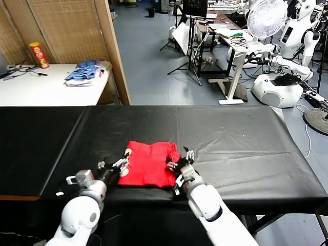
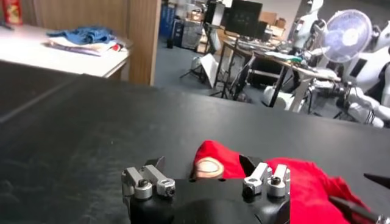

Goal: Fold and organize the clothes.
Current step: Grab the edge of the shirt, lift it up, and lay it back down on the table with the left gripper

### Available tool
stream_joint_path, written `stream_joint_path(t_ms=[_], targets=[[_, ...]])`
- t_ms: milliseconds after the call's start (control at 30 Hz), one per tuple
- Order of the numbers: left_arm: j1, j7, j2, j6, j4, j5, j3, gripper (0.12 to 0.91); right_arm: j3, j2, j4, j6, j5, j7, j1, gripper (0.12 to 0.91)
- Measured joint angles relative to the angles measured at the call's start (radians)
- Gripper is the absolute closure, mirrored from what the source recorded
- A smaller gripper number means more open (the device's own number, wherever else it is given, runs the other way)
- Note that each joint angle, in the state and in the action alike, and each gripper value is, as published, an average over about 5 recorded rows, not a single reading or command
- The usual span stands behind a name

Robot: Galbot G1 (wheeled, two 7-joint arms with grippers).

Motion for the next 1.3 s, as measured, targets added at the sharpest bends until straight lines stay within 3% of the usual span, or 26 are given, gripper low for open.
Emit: stream_joint_path(t_ms=[300, 533, 633, 800, 900, 967, 1133, 1300], targets=[[-0.002, 0.015, -0.024, -0.017, 0.061, -0.179, -0.029, 0.232, 0.137, -0.046, 0.178, -0.001, 0.337, 0.027, -0.057, 0.227], [0.001, 0.019, -0.042, -0.018, 0.096, -0.261, -0.024, 0.250, 0.226, -0.056, 0.273, -0.004, 0.411, 0.033, -0.113, 0.227], [-0.002, 0.015, -0.044, -0.023, 0.106, -0.277, -0.023, 0.358, 0.250, -0.055, 0.295, -0.004, 0.419, 0.034, -0.132, 0.227], [-0.007, 0.007, -0.045, -0.025, 0.111, -0.268, -0.020, 0.639, 0.282, -0.044, 0.318, -0.007, 0.409, 0.072, -0.159, 0.227], [-0.011, 0.007, -0.043, -0.025, 0.110, -0.224, -0.015, 0.806, 0.301, -0.035, 0.334, -0.031, 0.374, 0.106, -0.176, 0.227], [-0.014, 0.008, -0.041, -0.025, 0.105, -0.177, -0.010, 0.872, 0.314, -0.033, 0.344, -0.062, 0.342, 0.115, -0.189, 0.227], [-0.016, 0.027, -0.011, -0.009, 0.082, 0.009, -0.001, 0.889, 0.349, -0.035, 0.363, -0.135, 0.243, 0.113, -0.231, 0.227], [-0.013, 0.084, 0.070, -0.018, 0.083, 0.273, -0.023, 0.892, 0.378, -0.029, 0.371, -0.161, 0.199, 0.099, -0.267, 0.227]])
